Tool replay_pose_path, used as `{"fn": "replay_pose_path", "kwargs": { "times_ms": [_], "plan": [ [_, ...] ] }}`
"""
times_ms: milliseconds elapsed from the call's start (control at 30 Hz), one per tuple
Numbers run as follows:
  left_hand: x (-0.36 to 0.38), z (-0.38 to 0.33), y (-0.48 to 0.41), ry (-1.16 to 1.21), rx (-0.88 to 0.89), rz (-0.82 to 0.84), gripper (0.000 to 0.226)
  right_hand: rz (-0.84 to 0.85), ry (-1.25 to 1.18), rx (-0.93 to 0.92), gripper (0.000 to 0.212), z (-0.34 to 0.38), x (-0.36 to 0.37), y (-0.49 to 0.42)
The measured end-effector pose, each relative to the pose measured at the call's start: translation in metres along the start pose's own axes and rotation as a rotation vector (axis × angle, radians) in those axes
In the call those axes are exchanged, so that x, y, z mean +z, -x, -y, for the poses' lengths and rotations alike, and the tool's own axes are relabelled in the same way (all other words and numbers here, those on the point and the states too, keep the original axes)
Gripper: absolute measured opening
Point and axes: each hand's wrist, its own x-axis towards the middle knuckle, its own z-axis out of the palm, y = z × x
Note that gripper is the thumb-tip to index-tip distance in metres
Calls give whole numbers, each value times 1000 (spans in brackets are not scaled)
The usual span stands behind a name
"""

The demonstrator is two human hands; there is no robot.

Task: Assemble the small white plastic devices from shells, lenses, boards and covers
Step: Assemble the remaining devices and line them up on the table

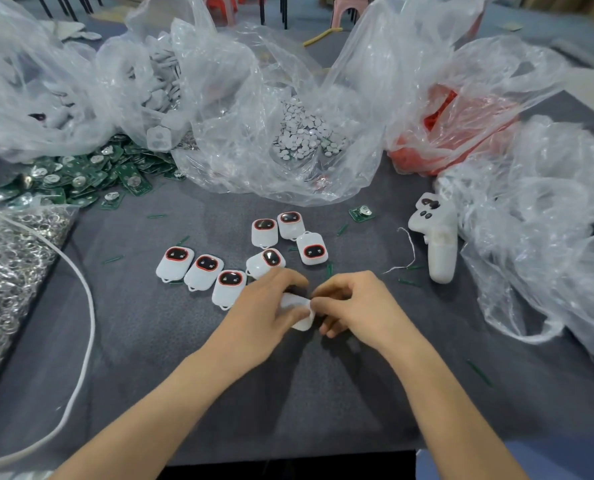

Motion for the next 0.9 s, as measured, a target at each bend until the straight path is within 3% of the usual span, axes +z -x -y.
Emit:
{"fn": "replay_pose_path", "kwargs": {
  "times_ms": [100,167,233,367,567,700,800,900],
  "plan": [
    [-8,-4,-9,-230,-93,120,25,45,47,1,12,5,0,-3],
    [-10,-8,-10,-202,-122,148,12,54,35,4,12,7,0,-1],
    [-9,-10,-6,-124,-168,138,20,71,-12,14,13,6,0,1],
    [-4,-9,7,145,-196,46,21,47,-80,-17,12,4,4,8],
    [7,-6,15,382,-190,-123,11,-225,19,-281,14,-6,23,15],
    [15,-7,22,347,-166,-209,8,-243,-26,-339,17,-13,28,17],
    [19,-9,28,317,-185,-309,19,-218,-143,-303,15,-16,31,18],
    [20,-6,32,363,-208,-316,17,-229,-137,-318,14,-19,36,19]
  ]
}}
